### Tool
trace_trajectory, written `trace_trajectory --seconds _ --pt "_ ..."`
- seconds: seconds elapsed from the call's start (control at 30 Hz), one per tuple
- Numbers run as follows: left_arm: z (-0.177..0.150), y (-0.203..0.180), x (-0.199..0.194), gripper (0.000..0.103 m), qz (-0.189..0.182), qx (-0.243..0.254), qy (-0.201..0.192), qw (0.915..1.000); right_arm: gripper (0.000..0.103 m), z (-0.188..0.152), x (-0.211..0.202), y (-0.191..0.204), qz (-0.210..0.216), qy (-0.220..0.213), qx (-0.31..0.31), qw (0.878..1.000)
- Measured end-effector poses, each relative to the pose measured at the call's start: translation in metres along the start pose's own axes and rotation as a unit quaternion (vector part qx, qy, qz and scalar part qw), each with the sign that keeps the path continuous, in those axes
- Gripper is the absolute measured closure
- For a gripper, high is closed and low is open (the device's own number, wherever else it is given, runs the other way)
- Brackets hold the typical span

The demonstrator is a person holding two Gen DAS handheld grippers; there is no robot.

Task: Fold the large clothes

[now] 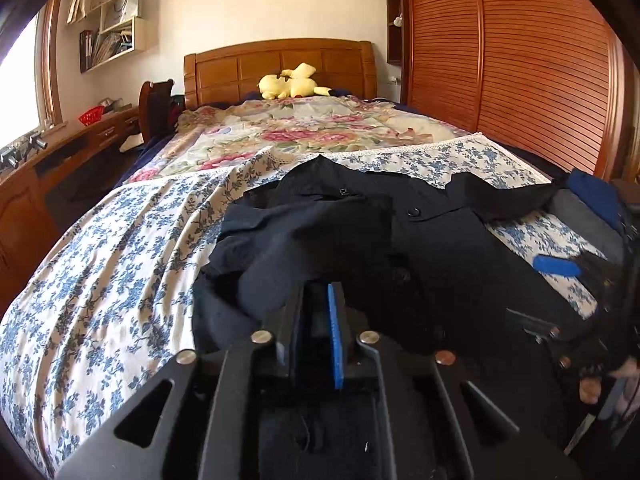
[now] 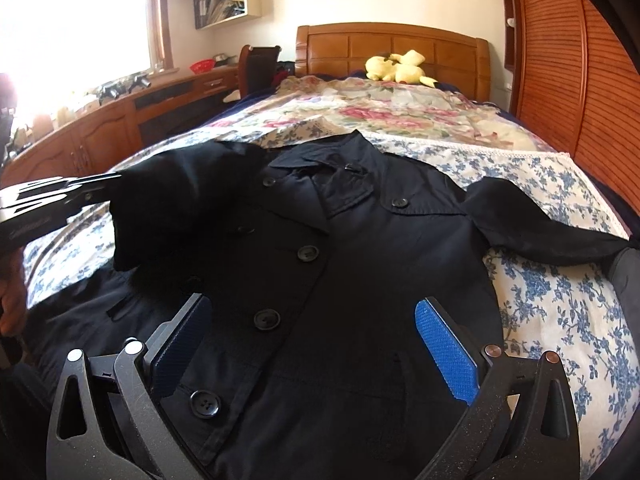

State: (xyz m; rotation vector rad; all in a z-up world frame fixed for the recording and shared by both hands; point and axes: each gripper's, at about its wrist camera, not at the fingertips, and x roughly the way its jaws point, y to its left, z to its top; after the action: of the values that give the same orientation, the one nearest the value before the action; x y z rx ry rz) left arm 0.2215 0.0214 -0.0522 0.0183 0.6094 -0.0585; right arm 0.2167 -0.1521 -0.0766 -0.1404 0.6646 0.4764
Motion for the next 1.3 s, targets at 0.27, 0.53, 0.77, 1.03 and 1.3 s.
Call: trace_trajectory --seconds 0.27,0.53,0.77,1.03,1.3 --pt "-0.01 0.024 -0.04 0.068 -0.001 -0.005 -0.026 0.9996 0.0 -0.003 0.015 0.016 -0.006 0.015 -0.022 1.0" --pt "-0.02 0.067 -0.071 0.057 0.029 -0.03 -0.05 0.9979 0.0 0.001 0.025 0.053 0.008 0.014 -0.063 0.998" --pt "-0.037 0.108 -0.085 0.049 0.064 -0.055 -0.048 0.9953 0.0 0.002 0.04 0.077 0.046 0.028 -0.068 0.996" --pt "-0.051 0.127 -0.088 0.049 0.076 -0.066 -0.039 0.9942 0.0 0.032 0.071 0.118 0.088 0.024 -0.084 0.992" --pt "-0.055 0.133 -0.089 0.049 0.068 -0.072 -0.034 0.9945 0.013 0.04 0.124 0.149 0.085 0.069 -0.135 0.985"
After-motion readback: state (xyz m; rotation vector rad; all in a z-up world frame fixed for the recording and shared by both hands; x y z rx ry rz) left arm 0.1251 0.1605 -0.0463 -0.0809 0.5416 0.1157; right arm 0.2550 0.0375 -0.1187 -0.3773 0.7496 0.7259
